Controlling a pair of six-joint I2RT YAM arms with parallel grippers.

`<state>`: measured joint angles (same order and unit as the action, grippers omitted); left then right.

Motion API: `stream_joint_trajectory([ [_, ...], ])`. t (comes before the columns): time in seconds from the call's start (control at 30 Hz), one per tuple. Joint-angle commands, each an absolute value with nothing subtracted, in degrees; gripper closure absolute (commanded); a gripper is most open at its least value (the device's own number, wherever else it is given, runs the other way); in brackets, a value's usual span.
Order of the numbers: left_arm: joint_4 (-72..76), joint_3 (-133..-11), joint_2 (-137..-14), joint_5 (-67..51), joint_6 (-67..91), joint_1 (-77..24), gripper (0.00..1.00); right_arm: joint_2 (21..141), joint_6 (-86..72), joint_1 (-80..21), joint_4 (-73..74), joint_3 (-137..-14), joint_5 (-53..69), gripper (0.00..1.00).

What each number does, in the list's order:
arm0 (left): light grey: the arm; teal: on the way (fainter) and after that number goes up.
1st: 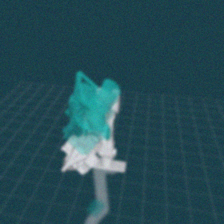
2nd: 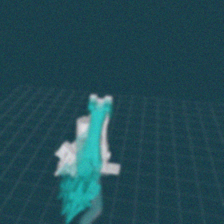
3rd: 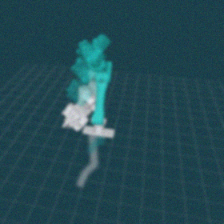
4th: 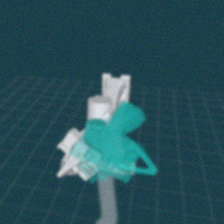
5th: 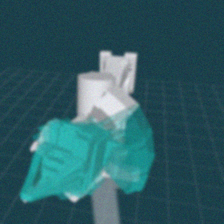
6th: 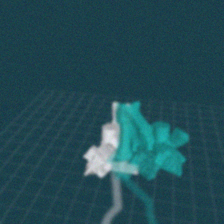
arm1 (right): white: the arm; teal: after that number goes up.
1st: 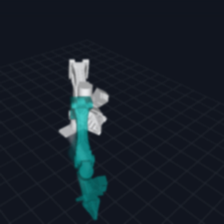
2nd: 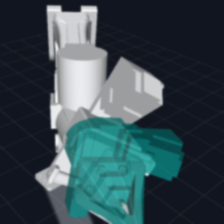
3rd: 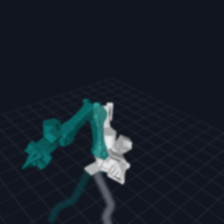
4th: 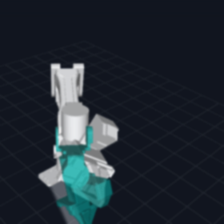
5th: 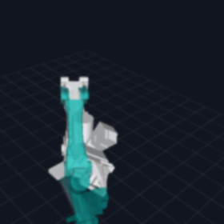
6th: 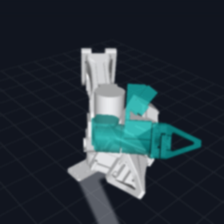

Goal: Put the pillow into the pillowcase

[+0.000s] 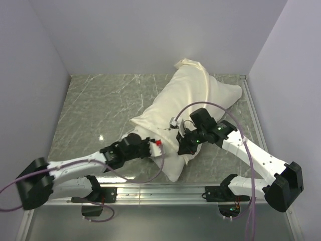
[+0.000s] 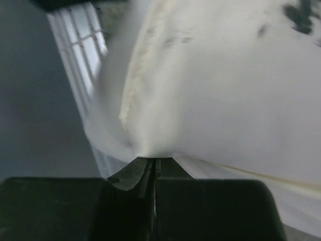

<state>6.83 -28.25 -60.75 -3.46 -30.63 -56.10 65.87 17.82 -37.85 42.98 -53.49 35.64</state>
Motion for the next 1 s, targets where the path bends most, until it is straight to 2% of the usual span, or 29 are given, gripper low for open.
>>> stream_joint_trajectory([
  [0.0,21.97,-36.02,-71.00,5.62,-21.82,-56.43,0.92,66.01,19.07,-39.99,45.25,-62.04,51.83,1.00],
  [0.03,22.76,-37.43,-72.93,4.67,-19.45,-55.64,1.00,66.01,19.25,-39.90,46.22,-64.31,53.51,1.00],
  [0.2,20.92,-45.43,-76.99,5.45,-6.08,-52.91,1.00,63.90,21.18,-39.82,54.13,-69.25,61.08,1.00],
  [0.3,19.78,-48.68,-79.45,6.68,1.91,-52.56,1.00,63.37,23.55,-39.55,56.95,-68.39,58.29,1.00],
  [0.4,19.96,-47.82,-79.10,3.09,6.15,-52.56,1.00,63.46,24.34,-36.75,55.37,-65.13,55.03,1.00],
  [0.47,18.12,-46.94,-77.61,-0.51,7.29,-52.38,0.74,64.07,25.74,-34.38,55.20,-63.37,52.04,1.00],
  [0.5,13.84,-46.93,-76.91,-2.53,7.73,-51.95,0.60,64.25,26.01,-34.02,55.46,-63.20,50.73,0.89],
  [0.53,11.10,-47.72,-75.16,-4.46,8.69,-49.86,0.41,64.51,25.67,-33.93,55.55,-64.06,46.28,0.78],
  [0.57,8.03,-48.07,-74.19,-6.92,12.09,-47.83,0.33,64.51,24.71,-33.93,54.85,-64.86,43.79,0.69],
  [0.6,2.78,-48.51,-73.22,-14.08,14.04,-45.46,0.27,64.16,23.39,-33.58,53.71,-65.56,40.81,0.60],
  [0.63,0.20,-49.04,-70.86,-16.32,15.54,-43.18,0.24,63.03,22.42,-33.40,52.66,-66.78,38.52,0.51],
  [0.7,-4.29,-49.22,-67.43,-21.06,14.69,-38.51,0.21,61.27,21.19,-33.31,50.10,-67.23,32.10,0.41],
  [0.8,-7.38,-44.58,-56.98,-27.58,0.66,-38.14,0.14,58.02,22.14,-33.14,51.15,-67.24,29.53,0.39],
  [0.83,-7.73,-43.17,-51.04,-26.38,-4.43,-39.10,0.01,56.27,21.89,-33.05,51.41,-66.54,28.92,0.38],
  [0.97,-6.61,-35.88,-43.16,-14.00,-28.85,-54.44,0.01,52.21,17.24,-28.07,49.93,-65.65,27.33,0.34],
])
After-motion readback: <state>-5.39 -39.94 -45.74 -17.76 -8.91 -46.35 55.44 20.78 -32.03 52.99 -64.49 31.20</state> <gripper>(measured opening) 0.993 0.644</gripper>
